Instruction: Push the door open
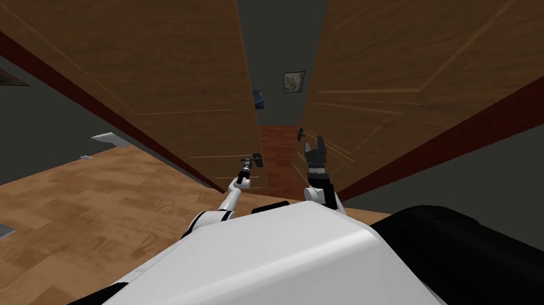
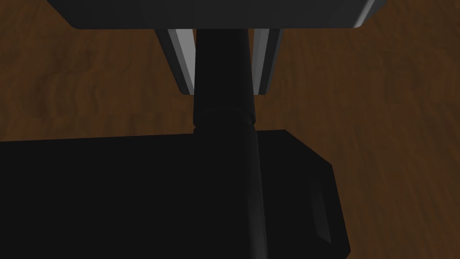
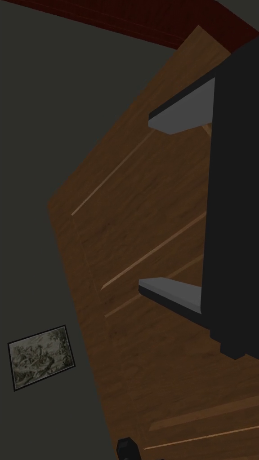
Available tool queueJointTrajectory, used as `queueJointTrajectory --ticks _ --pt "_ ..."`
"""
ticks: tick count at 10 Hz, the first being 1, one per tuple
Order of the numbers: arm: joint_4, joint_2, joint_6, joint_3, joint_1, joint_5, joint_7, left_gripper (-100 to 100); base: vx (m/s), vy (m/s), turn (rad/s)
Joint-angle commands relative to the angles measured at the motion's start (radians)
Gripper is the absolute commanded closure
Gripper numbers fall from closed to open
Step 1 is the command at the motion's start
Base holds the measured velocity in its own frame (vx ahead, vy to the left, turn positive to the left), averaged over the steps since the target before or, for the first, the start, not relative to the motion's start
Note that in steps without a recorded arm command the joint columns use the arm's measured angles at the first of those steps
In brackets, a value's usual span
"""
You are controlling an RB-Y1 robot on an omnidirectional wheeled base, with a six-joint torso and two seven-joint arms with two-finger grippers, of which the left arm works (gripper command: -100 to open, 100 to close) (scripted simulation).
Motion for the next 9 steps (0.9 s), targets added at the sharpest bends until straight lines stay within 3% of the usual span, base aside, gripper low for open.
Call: queueJointTrajectory --ticks 1,6,7,9 --pt "0.0 0.023 -0.003 0.028 -0.005 0.008 -0.008 100 0.151 -0.136 0.095" --pt "-0.001 0.049 0.0 0.085 0.0 0.025 -0.025 100 0.173 -0.149 0.075" --pt "-0.001 0.049 0.0 0.085 0.0 0.025 -0.025 100 0.119 -0.1 0.048" --pt "-0.002 0.057 0.002 0.117 0.003 0.036 -0.034 100 0.164 -0.151 0.073"
